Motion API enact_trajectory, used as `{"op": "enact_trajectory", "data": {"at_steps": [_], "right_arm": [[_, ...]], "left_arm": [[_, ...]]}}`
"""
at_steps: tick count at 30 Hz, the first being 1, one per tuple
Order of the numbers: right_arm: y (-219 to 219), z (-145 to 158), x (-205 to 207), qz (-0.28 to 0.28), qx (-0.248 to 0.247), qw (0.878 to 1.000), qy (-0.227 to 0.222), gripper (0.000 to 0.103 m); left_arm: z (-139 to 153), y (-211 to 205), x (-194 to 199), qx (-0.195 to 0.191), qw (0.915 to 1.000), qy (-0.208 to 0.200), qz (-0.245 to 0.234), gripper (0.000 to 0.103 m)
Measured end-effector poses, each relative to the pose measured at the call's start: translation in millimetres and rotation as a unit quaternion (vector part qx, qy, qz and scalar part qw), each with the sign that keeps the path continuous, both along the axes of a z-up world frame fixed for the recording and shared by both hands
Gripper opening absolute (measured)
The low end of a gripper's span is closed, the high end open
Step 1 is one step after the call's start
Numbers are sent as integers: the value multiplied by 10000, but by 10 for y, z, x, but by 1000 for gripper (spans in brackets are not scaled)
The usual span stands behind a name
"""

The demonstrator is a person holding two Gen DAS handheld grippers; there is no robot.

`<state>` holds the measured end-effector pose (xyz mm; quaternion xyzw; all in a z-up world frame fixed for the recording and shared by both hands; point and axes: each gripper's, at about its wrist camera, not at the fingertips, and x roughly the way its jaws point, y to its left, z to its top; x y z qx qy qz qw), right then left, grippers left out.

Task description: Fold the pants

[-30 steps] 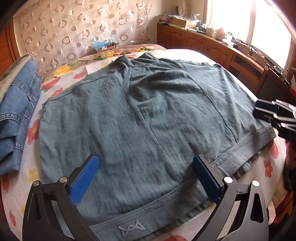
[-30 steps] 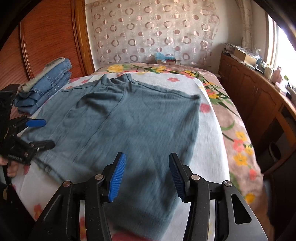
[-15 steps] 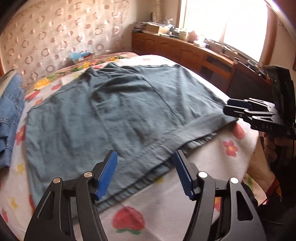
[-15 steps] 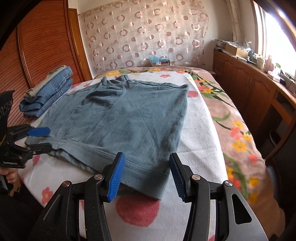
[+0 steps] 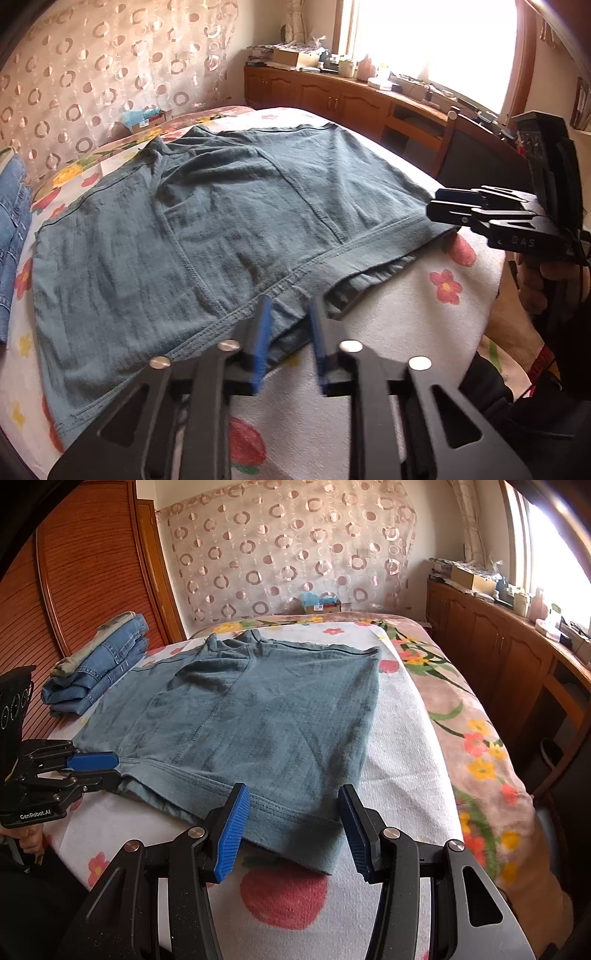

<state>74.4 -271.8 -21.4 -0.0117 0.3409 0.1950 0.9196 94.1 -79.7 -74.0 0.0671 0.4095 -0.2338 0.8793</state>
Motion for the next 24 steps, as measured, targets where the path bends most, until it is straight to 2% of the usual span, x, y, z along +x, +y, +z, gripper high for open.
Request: {"op": "enact_trajectory", "data": {"at_steps": [4,9,11,12,13,15,17,18,19,24], "right_arm": [[-24,-29,11,-41,23,10000,44,52],[-38,-53,8,-59,42,9999,81,52],[-39,-47,3,-64,46,9999,86,52],[-40,-48,4,-67,42,9999,85,52],[-44,-48,0,-70,46,9999,85,52],[-58,-51,-2,-81,54,9999,89,52],[-70,-57,-1,-103,68,9999,101,52],[-76,-61,-2,-111,77,9999,106,52],[-84,-68,-5,-121,81,9998,112,52],[-99,-69,-20,-153,107,9997,129,52]], "left_arm": [[-2,-24,-17,40,10000,-33,-56,3],[32,-2,-24,6,9999,-104,41,2],[76,38,-10,-135,9999,-72,74,2],[92,40,2,-167,9998,-38,53,5],[103,30,11,-103,9999,-53,77,14],[95,-22,21,77,9999,-59,51,18],[75,-62,34,137,9999,-19,-34,28],[67,-75,38,158,9999,-6,-61,38],[51,-91,46,178,9998,7,-84,41],[-8,-178,85,423,9990,-103,-124,41]]}}
